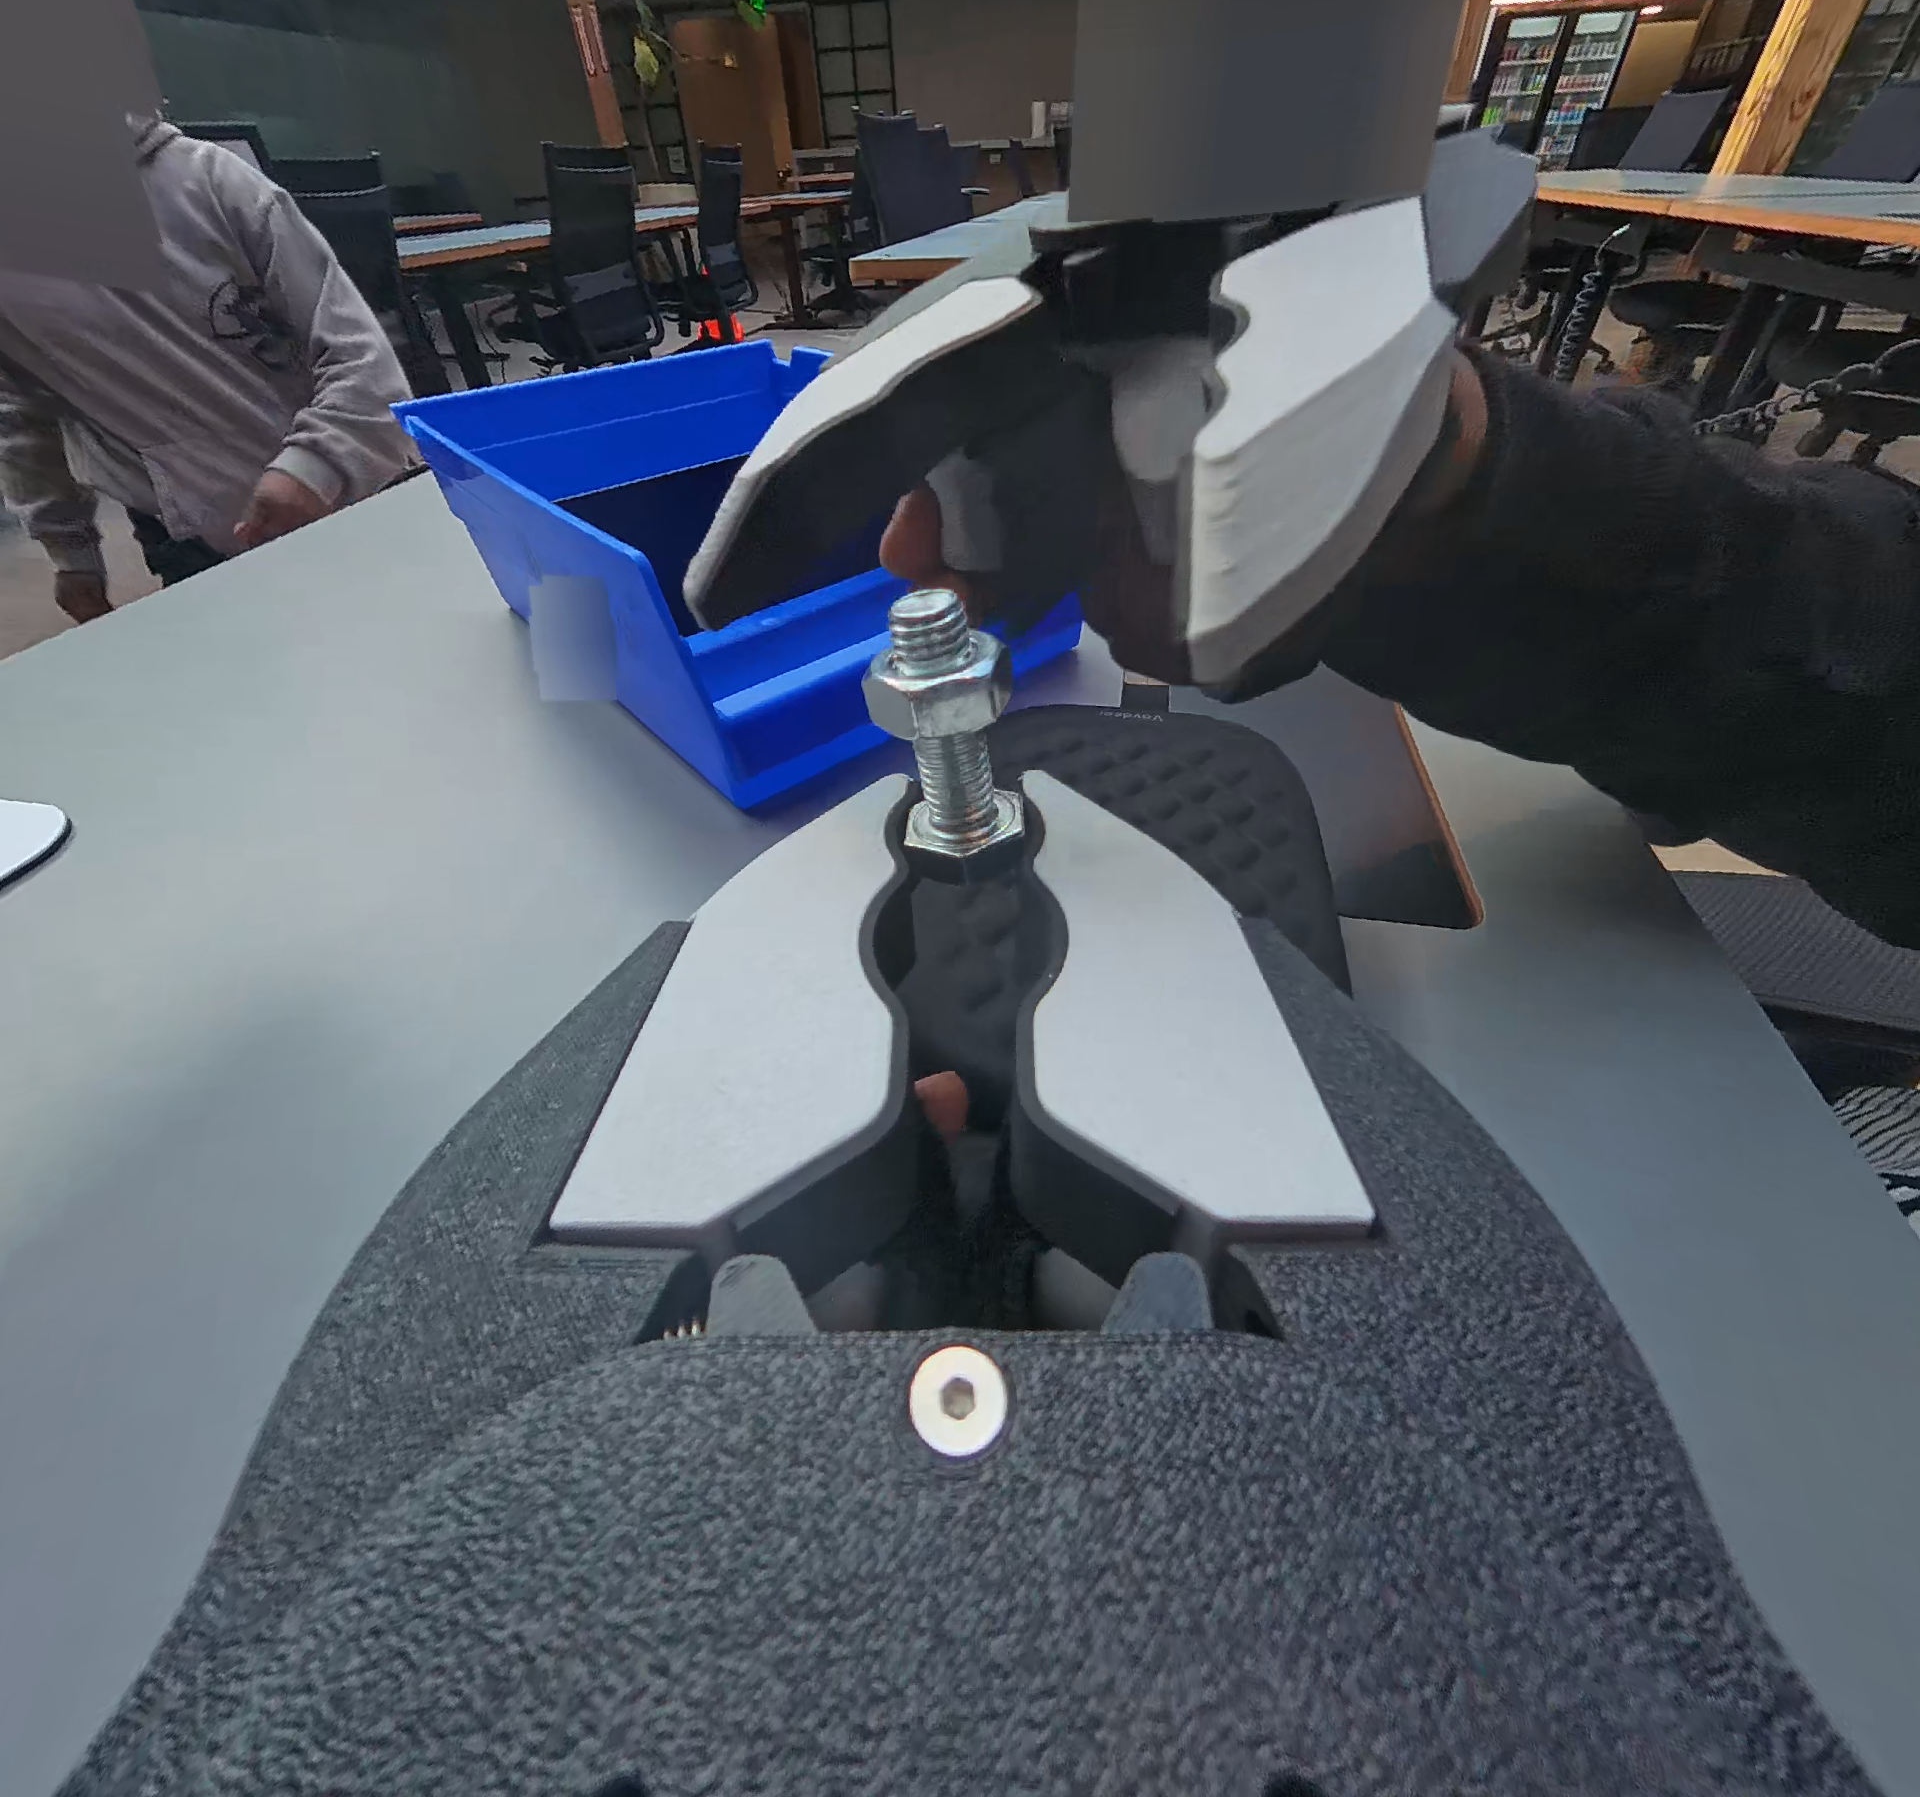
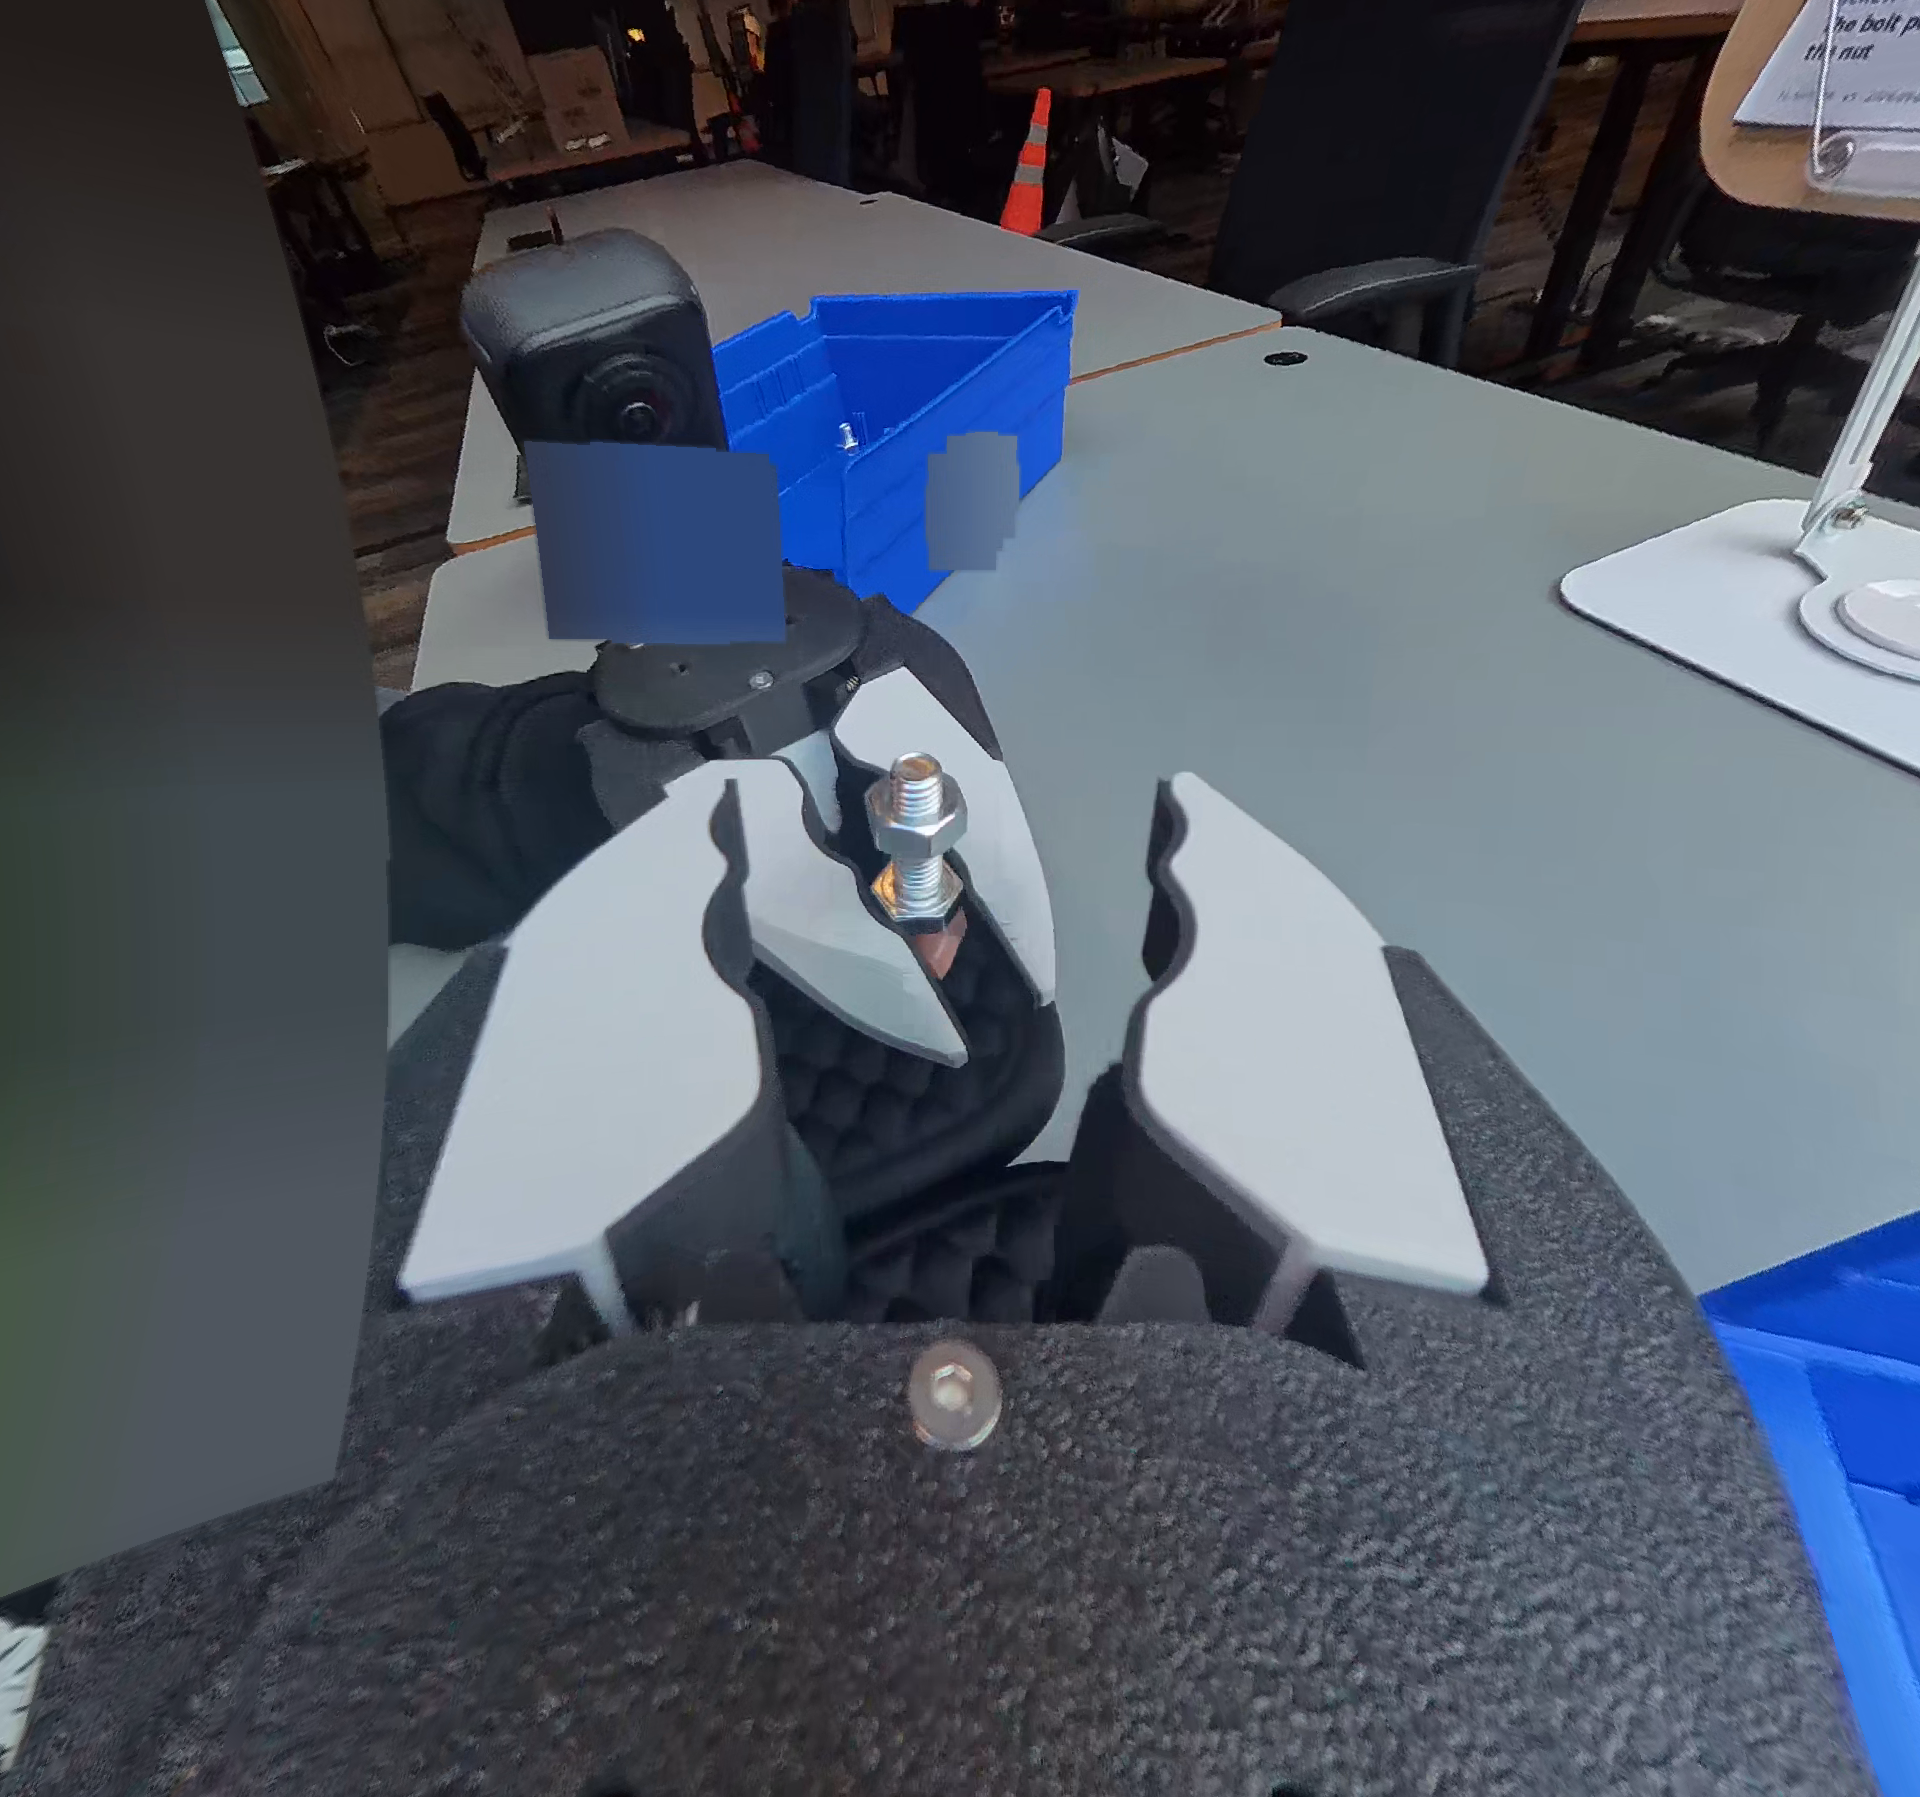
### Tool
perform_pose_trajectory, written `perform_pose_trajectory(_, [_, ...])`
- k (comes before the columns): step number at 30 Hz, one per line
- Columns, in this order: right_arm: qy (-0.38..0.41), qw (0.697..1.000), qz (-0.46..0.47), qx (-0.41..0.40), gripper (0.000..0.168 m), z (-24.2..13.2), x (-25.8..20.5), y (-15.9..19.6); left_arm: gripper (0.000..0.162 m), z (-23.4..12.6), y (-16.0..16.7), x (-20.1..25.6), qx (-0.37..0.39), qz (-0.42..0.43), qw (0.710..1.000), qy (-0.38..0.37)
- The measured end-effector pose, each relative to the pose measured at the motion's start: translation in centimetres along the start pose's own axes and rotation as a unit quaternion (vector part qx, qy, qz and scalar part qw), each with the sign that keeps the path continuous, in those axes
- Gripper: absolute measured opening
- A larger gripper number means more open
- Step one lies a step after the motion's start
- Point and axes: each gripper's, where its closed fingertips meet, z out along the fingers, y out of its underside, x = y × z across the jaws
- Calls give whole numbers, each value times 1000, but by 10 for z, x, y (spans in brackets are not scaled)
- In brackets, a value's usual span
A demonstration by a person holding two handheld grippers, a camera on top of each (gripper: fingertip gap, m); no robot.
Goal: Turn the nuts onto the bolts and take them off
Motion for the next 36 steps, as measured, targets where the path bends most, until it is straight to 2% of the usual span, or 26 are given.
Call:
perform_pose_trajectory(3, [13,999,-15,34,77,4,1,2,15,-2,-2,2,13,-1,1000,8])
perform_pose_trajectory(7, [39,997,-18,66,69,8,4,-2,15,-2,-3,3,17,2,1000,11])
perform_pose_trajectory(12, [69,996,-38,50,61,11,9,6,15,-1,-1,7,8,14,1000,17])
perform_pose_trajectory(17, [72,994,-30,76,58,-3,11,5,15,-2,-2,6,14,6,1000,20])
perform_pose_trajectory(22, [76,993,-32,90,40,-14,11,6,14,-3,-3,6,18,5,1000,22])
perform_pose_trajectory(27, [34,992,-22,118,54,-11,-4,-1,14,-2,-1,8,10,14,1000,24])
perform_pose_trajectory(36, [77,990,-25,111,52,-6,6,2,14,-2,-1,9,12,16,999,24])
